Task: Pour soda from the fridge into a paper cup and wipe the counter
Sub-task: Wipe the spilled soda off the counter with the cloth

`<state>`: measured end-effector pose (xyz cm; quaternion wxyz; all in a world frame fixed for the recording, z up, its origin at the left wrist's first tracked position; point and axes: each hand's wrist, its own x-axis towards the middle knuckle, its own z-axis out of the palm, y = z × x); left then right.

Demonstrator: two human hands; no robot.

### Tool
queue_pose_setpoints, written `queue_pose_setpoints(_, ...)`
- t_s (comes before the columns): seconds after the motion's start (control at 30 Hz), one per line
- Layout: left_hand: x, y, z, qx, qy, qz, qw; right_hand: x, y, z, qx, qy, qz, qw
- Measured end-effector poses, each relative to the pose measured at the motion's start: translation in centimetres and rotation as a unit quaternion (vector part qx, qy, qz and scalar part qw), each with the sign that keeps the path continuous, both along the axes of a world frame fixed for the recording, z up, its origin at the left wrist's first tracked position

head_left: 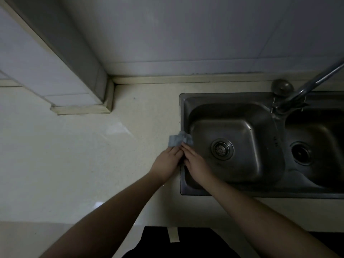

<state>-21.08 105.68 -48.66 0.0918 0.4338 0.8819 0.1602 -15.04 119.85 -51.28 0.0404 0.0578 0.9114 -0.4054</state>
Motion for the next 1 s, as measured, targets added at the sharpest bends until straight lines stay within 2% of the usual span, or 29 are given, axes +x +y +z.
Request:
queue_pose_setpoints(0.13,-0.7,0.7,0.7,-0.048,0.037,-0.024,0.998,0.2,0.3,0.8,-0.079,-0.038,-0.086,0.992)
queue_pose_setpoints(0.27,-1.2,0.3,1.0,-0.087,0.055,-0.039,0.994,0.3,0.1,1.5,-0.037,-0.069,-0.124,0.989)
queue_pose_setpoints(0.4,-2.9,-2.2,0.4,-0.091,0.08,-0.053,0.991,0.4,-1.5,1.2,0.049,-0.077,-0.075,0.993)
queue_pose_setpoints(0.53,-5.1,-5.6,0.5,-0.071,0.088,-0.087,0.99,-0.4,-3.8,0.6,0.156,-0.102,-0.062,0.981)
queue_pose_setpoints(0.67,-7.3,-8.4,0.4,-0.066,0.099,-0.087,0.989,-3.3,-6.6,0.4,0.263,-0.053,0.0,0.963)
queue_pose_setpoints(0.8,-10.1,-12.0,0.3,-0.078,0.111,-0.036,0.99,-8.9,-9.0,0.9,0.262,-0.049,0.073,0.961)
queue_pose_setpoints(1.0,-14.6,-15.2,0.8,-0.1,0.138,0.056,0.984,-17.5,-12.4,1.1,0.287,-0.032,0.123,0.95)
